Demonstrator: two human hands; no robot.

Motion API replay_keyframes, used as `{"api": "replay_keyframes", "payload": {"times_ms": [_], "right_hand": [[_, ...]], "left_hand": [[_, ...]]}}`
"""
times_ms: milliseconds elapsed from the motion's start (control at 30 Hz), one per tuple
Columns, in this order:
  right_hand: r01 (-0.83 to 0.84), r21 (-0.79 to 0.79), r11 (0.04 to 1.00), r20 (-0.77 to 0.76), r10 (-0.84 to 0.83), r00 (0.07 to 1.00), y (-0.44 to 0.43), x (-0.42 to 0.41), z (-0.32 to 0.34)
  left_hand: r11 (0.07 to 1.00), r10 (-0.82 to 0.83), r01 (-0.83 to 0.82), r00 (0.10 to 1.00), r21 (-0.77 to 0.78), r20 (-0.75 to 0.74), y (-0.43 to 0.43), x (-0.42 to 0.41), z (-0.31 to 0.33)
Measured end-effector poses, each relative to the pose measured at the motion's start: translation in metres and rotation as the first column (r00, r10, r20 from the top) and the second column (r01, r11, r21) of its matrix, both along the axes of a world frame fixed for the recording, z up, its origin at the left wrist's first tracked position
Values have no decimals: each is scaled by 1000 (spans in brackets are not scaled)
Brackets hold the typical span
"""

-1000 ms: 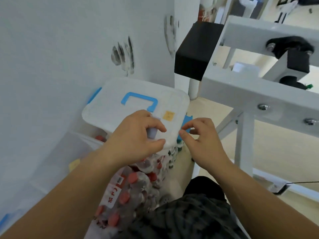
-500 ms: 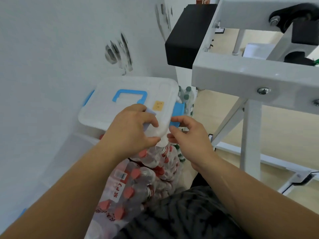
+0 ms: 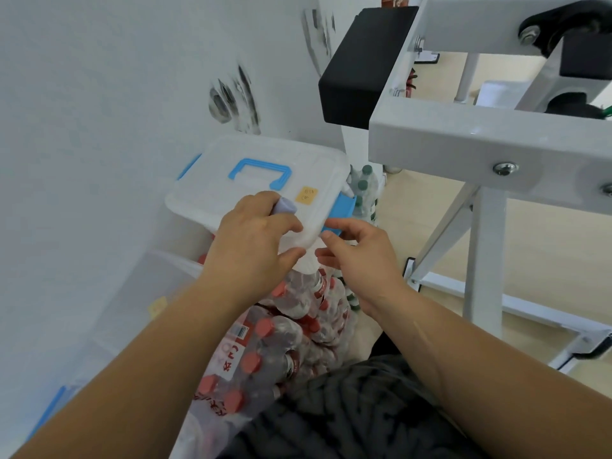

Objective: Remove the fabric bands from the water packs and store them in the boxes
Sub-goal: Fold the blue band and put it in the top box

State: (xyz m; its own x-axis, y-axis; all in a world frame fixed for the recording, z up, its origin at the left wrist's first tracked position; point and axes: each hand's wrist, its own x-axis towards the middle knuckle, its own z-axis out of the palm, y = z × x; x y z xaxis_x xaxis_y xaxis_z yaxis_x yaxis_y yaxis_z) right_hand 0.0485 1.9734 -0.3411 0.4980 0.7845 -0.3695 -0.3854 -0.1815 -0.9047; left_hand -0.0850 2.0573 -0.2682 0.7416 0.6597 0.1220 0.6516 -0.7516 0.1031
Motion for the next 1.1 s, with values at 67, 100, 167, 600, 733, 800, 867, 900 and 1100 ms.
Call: {"api": "replay_keyframes", "payload": {"times_ms": [67, 100, 167, 600, 733, 800, 867, 900, 1100], "right_hand": [[2, -6, 1000, 13, -2, 1000, 2, 0, 0], [3, -9, 1000, 19, -3, 1000, 2, 0, 0], [10, -12, 1000, 22, -10, 1000, 1, -2, -1], [-14, -49, 999, 142, 21, 990, 12, -3, -10], [-35, -80, 996, 194, 50, 980, 10, -2, -8], [-52, -87, 995, 200, 69, 977, 9, -1, -9], [-74, -84, 994, 206, 90, 974, 9, 2, -9], [-91, -84, 992, 228, 108, 968, 9, 3, -8], [27, 68, 997, 665, -66, 744, 0, 2, 22]], "left_hand": [[999, 32, -32, 999, 8, -26, 0, 0, -1], [999, 38, -38, 999, 8, -34, 0, 0, -2], [1000, 30, -29, 999, 9, -37, 0, 0, -4], [998, 40, -38, 998, 53, -41, 3, 3, 7], [995, 82, -82, 997, 53, -1, 2, 0, 15], [994, 99, -101, 994, 50, 38, 5, -6, 22], [994, 107, -109, 993, 25, 58, 8, -12, 28], [994, 107, -108, 992, 13, 68, 8, -15, 31], [991, 131, -132, 988, 12, 82, 5, -27, 39]]}}
